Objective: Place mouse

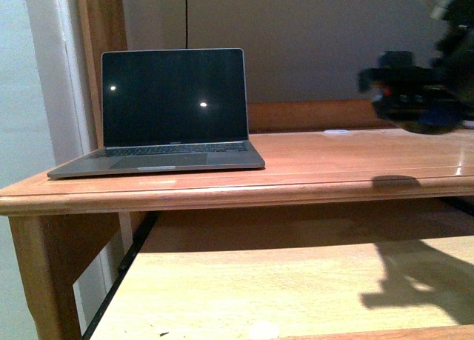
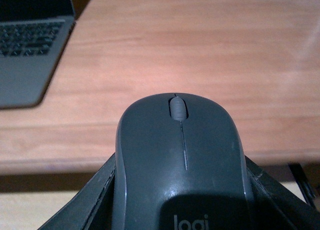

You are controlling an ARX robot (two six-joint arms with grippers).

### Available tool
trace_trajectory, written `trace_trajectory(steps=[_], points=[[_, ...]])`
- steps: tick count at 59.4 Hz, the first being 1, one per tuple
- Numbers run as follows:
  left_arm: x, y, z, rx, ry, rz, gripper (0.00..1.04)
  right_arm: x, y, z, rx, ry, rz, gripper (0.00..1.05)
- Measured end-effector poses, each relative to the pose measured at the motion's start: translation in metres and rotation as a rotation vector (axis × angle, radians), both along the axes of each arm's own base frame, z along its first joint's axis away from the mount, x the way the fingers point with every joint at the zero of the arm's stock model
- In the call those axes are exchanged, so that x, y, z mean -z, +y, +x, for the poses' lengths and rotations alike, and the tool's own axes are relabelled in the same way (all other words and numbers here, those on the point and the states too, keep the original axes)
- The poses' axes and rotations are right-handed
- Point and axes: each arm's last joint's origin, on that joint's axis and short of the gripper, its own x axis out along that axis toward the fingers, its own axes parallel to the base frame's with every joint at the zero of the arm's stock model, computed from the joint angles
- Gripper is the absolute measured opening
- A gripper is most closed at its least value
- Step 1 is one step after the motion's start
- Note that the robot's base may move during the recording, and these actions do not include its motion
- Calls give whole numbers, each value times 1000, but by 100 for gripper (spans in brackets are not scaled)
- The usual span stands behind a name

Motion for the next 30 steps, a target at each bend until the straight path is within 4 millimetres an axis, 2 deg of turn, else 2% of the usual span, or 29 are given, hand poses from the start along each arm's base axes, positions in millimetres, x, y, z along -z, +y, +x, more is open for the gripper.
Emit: trace_trajectory(steps=[7,17,23,30], points=[[0,0,0,0,0,0,3,-7,30,40,15,-2,-19,56],[0,0,0,0,0,0,3,0,64,102,79,28,-90,56],[0,0,0,0,0,0,3,15,73,133,135,53,-148,55],[0,0,0,0,0,0,3,31,75,151,175,78,-196,55]])
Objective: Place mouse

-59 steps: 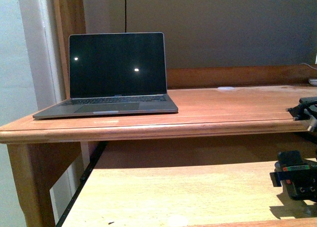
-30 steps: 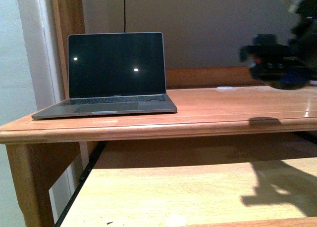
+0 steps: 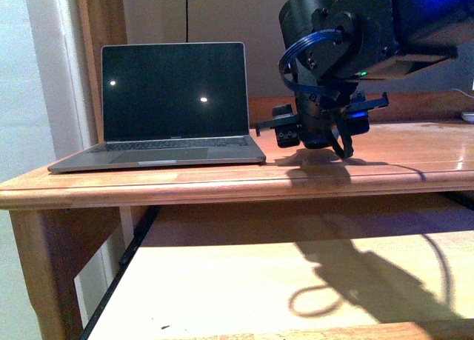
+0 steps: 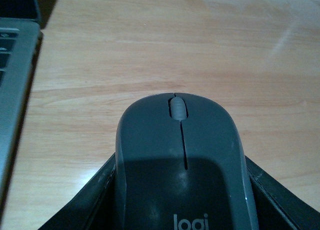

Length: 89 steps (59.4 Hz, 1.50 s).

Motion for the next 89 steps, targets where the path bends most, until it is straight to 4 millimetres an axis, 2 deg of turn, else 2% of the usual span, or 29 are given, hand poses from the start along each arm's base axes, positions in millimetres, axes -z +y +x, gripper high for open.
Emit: trace_trajectory(steps=[2,5,10,15,20,26,31,35,41,46,48,54,63,71,75,89], points=[[0,0,0,0,0,0,3,5,0,3,6,9,-11,55],[0,0,0,0,0,-1,15,14,-1,7,9,26,-32,55],[0,0,0,0,0,-1,32,14,-1,9,3,11,-31,57],[0,0,0,0,0,-1,48,16,0,9,-35,-24,2,73],[0,0,0,0,0,-1,61,19,-4,6,-46,-60,35,85],[0,0,0,0,0,-1,76,13,-20,-7,-68,-125,124,98],[0,0,0,0,0,-1,91,-2,-41,-26,-84,-203,192,97],[0,0,0,0,0,-1,99,-21,-70,-53,-104,-295,239,97],[0,0,0,0,0,-1,97,-38,-111,-99,-147,-391,272,97],[0,0,0,0,0,-1,97,-35,-140,-138,-194,-424,277,97],[0,0,0,0,0,-1,97,-27,-153,-160,-232,-421,275,97],[0,0,0,0,0,-1,97,7,-174,-207,-321,-343,254,97],[0,0,0,0,0,-1,97,68,-189,-268,-483,-175,222,97],[0,0,0,0,0,-1,97,105,-186,-300,-571,-68,195,97],[0,0,0,0,0,-1,97,117,-182,-309,-616,-29,180,97],[0,0,0,0,0,-1,97,138,-170,-321,-725,36,123,97]])
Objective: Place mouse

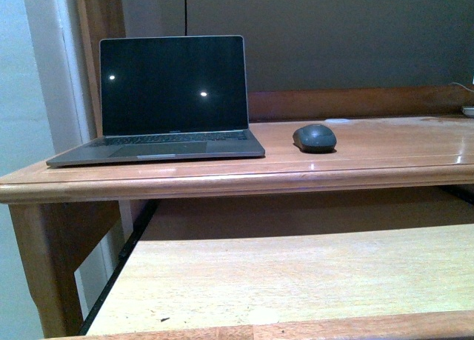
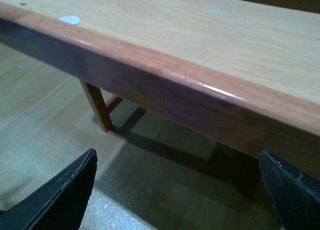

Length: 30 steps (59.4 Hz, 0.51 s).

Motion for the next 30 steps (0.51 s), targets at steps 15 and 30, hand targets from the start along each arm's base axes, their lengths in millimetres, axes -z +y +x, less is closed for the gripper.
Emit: trace_trajectory(steps=[15,30], points=[[0,0,0,0,0,0,97,8,18,25,22,-47,-56,97],[0,0,0,0,0,0,97,-6,54,91,76,-118,-80,97]])
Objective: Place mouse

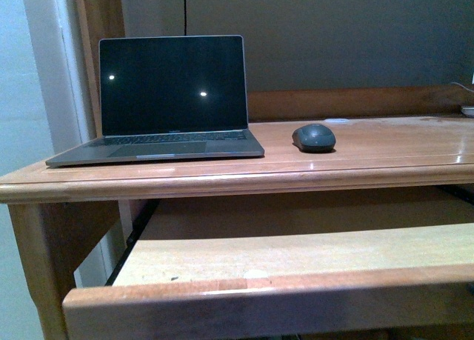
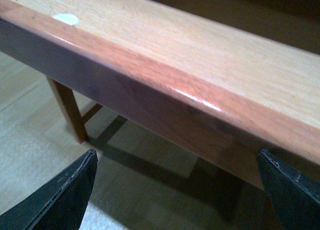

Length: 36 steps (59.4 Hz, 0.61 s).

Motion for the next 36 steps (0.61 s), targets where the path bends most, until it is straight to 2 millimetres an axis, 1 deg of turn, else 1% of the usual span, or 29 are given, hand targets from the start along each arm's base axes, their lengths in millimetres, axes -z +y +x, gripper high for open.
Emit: trace_trajectory(steps=[7,9,12,18,22,24,28,36], points=[[0,0,0,0,0,0,97,-9,21,45,73,-35,-21,97],[0,0,0,0,0,0,97,-10,25,53,87,-38,-25,97],[0,0,0,0,0,0,97,-9,34,71,97,-35,-28,97],[0,0,0,0,0,0,97,-10,54,94,121,-37,-51,97],[0,0,0,0,0,0,97,-11,62,106,137,-49,-57,97],[0,0,0,0,0,0,97,-13,65,110,144,-49,-42,97],[0,0,0,0,0,0,97,-16,65,112,149,-53,-16,97],[0,0,0,0,0,0,97,-24,59,105,141,-72,18,97]])
